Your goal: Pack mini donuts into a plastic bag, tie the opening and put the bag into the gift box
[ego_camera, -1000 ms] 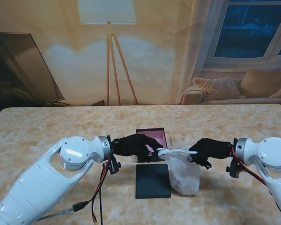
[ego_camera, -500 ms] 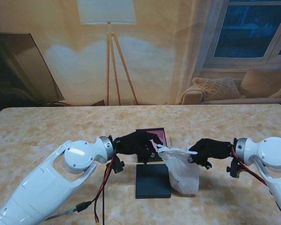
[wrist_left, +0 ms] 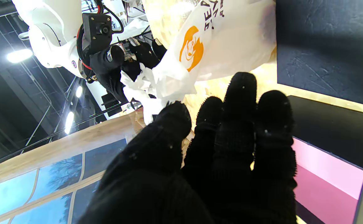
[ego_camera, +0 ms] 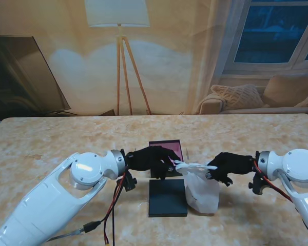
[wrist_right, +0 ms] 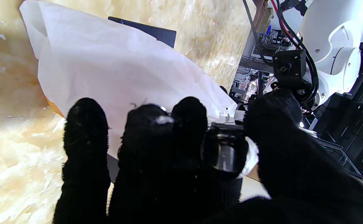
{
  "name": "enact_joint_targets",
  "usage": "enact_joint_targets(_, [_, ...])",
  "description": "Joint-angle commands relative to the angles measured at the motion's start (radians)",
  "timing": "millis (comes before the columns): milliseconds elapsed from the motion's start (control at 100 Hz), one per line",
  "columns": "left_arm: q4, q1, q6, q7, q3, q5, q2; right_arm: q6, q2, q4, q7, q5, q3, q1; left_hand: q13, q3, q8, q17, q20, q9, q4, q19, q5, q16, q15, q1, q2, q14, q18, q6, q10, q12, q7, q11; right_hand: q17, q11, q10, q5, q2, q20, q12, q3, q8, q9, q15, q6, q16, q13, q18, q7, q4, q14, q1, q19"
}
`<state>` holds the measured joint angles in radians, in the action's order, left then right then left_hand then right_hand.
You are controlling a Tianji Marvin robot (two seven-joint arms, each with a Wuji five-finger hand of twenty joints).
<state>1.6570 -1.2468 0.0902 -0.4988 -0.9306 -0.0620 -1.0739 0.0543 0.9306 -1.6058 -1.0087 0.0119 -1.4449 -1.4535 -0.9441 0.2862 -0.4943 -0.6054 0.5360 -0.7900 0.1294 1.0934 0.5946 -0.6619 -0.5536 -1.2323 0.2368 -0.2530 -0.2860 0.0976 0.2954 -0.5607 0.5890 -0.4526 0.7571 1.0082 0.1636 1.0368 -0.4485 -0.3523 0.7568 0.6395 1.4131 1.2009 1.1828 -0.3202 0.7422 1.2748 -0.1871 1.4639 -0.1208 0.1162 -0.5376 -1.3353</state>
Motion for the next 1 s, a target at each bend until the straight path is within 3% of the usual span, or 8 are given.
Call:
enact_joint_targets(0, [0.015, 0.004, 0.014, -0.013, 0.002, -0.006, -0.003, 0.003, 0.001, 0.004, -0.021, -0.001, 0.003, -0.004, -0.011, -0.055, -0.008, -0.012, 0.03, 0.017, -0.023, 0.035, 0.008, -0.023, -0.019, -0.056, -0.051, -0.021, -0.009, 0.006, 0.009, 0.02, -0.015, -0.019, 0.013, 0.024, 0.037, 0.056, -0.01, -0.016, 0.009, 0.003, 0.012, 0.018, 0.024, -0.003, 0.005, 0.036, -0.005, 0.07, 0.025, 0.022, -0.005, 0.002])
enact_joint_targets(180, [0.043, 0.006, 0.035, 0.037, 0.017, 0.034, -0.012, 0.0, 0.0, 0.004, -0.025, -0.005, 0.005, -0.005, -0.109, -0.054, -0.096, -0.122, 0.026, -0.061, -0.031, 0.129, 0.013, -0.017, -0.102, -0.059, -0.018, -0.017, -0.008, -0.009, 0.017, 0.024, 0.149, -0.075, 0.015, 0.028, 0.038, 0.056, -0.009, -0.017, 0.012, 0.002, 0.014, 0.023, 0.03, -0.003, 0.006, 0.041, -0.005, 0.07, 0.026, 0.022, -0.005, 0.0])
enact_joint_targets(340, [0.057, 0.012, 0.048, 0.068, 0.032, 0.033, -0.022, -0.006, 0.001, 0.004, -0.026, -0.011, 0.01, -0.003, -0.196, -0.069, -0.069, -0.217, 0.011, -0.113, -0.033, 0.214, 0.017, -0.009, -0.169, -0.055, -0.014, 0.015, -0.002, -0.016, 0.022, 0.034, 0.225, -0.101, 0.016, 0.031, 0.037, 0.056, -0.006, -0.018, 0.014, 0.001, 0.016, 0.025, 0.035, -0.003, 0.007, 0.044, -0.006, 0.07, 0.026, 0.023, -0.007, -0.001])
enact_joint_targets(520, [0.06, 0.029, 0.068, 0.034, 0.043, 0.009, -0.017, -0.01, 0.0, 0.007, -0.034, -0.017, 0.02, 0.005, -0.163, -0.109, -0.012, -0.178, -0.007, -0.081, -0.029, 0.217, 0.058, -0.004, -0.168, -0.059, -0.083, -0.052, -0.069, -0.025, 0.02, 0.089, 0.184, -0.084, 0.016, 0.032, 0.038, 0.056, -0.004, -0.018, 0.015, -0.002, 0.016, 0.025, 0.038, -0.003, 0.007, 0.045, -0.007, 0.07, 0.026, 0.024, -0.01, -0.001])
enact_joint_targets(640, [0.064, 0.026, 0.062, 0.048, 0.046, 0.025, -0.019, -0.008, 0.0, 0.01, -0.035, -0.019, 0.022, 0.008, -0.113, -0.158, -0.019, -0.123, 0.017, -0.032, -0.044, 0.207, 0.1, -0.027, -0.17, -0.057, -0.046, -0.041, -0.073, -0.019, -0.004, 0.075, 0.207, -0.082, 0.018, 0.034, 0.041, 0.056, -0.006, -0.018, 0.016, -0.003, 0.017, 0.026, 0.04, -0.003, 0.007, 0.047, -0.004, 0.07, 0.027, 0.025, -0.01, -0.003])
enact_joint_targets(750, [0.065, 0.022, 0.029, 0.093, 0.05, 0.068, -0.025, -0.005, 0.0, 0.014, -0.038, -0.022, 0.025, 0.013, -0.133, 0.324, -0.026, -0.15, 0.055, -0.055, 0.043, 0.241, 0.118, -0.059, -0.216, 0.205, 0.216, 0.014, -0.018, -0.016, -0.015, -0.059, 0.32, -0.068, 0.019, 0.035, 0.041, 0.057, -0.011, -0.018, 0.017, -0.001, 0.017, 0.026, 0.041, -0.003, 0.007, 0.048, -0.003, 0.07, 0.028, 0.029, -0.01, -0.003])
enact_joint_targets(850, [0.06, 0.016, -0.003, 0.14, 0.053, 0.1, -0.033, -0.003, 0.0, 0.018, -0.041, -0.024, 0.027, 0.017, -0.184, 0.47, -0.019, -0.208, 0.041, -0.125, 0.083, 0.309, 0.119, -0.065, -0.282, 0.268, 0.349, 0.06, 0.033, -0.038, -0.019, -0.094, 0.417, -0.087, 0.022, 0.036, 0.043, 0.057, -0.015, -0.018, 0.018, 0.004, 0.017, 0.028, 0.043, -0.001, 0.007, 0.051, -0.002, 0.071, 0.029, 0.031, -0.009, -0.004])
enact_joint_targets(990, [0.061, 0.006, -0.005, 0.192, 0.055, 0.119, -0.045, -0.005, -0.001, 0.02, -0.045, -0.027, 0.031, 0.022, -0.275, 0.542, -0.09, -0.302, -0.009, -0.276, 0.111, 0.382, 0.052, -0.034, -0.341, 0.271, 0.452, 0.116, 0.09, -0.064, -0.055, -0.143, 0.505, -0.07, 0.024, 0.042, 0.049, 0.057, -0.018, -0.018, 0.021, 0.01, 0.018, 0.032, 0.053, -0.001, 0.011, 0.051, 0.0, 0.071, 0.029, 0.036, -0.008, -0.005])
